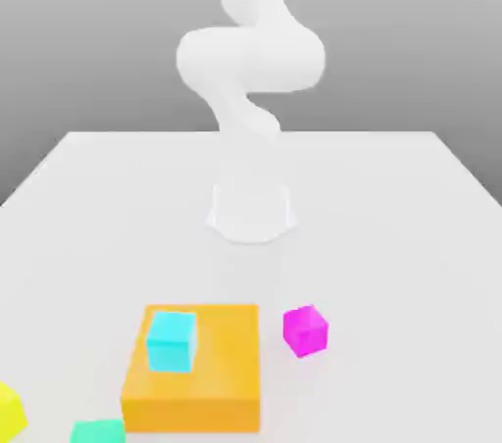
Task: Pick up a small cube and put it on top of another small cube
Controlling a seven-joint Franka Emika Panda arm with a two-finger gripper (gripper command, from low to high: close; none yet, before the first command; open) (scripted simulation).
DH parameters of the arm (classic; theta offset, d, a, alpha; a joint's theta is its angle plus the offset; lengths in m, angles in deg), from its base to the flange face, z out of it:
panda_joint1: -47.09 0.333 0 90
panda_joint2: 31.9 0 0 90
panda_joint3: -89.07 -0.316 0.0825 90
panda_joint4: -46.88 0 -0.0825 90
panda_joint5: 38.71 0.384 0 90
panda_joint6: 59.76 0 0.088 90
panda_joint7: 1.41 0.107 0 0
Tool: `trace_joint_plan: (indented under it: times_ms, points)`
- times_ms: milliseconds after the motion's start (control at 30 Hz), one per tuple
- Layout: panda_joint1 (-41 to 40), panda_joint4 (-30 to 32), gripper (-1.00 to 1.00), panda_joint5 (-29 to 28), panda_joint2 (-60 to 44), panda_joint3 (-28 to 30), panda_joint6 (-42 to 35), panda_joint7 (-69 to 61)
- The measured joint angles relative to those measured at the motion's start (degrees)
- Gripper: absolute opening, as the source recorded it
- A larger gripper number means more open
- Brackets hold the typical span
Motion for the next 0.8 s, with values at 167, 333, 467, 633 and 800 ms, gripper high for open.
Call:
trace_joint_plan:
  times_ms: [167,333,467,633,800]
  points:
    - [-1.55,5.81,0.0,3.5,-7.3,-3.46,5.5,10.32]
    - [-2.71,11.42,0.0,6.05,-14.31,-7.33,10.82,20.95]
    - [-3.61,15.91,0.0,7.47,-19.91,-10.71,15.09,29.92]
    - [-5.1,21.55,0.0,8.28,-26.96,-15.34,20.54,41.84]
    - [-6.97,27.26,0.0,6.67,-34.21,-19.76,26.12,55.5]
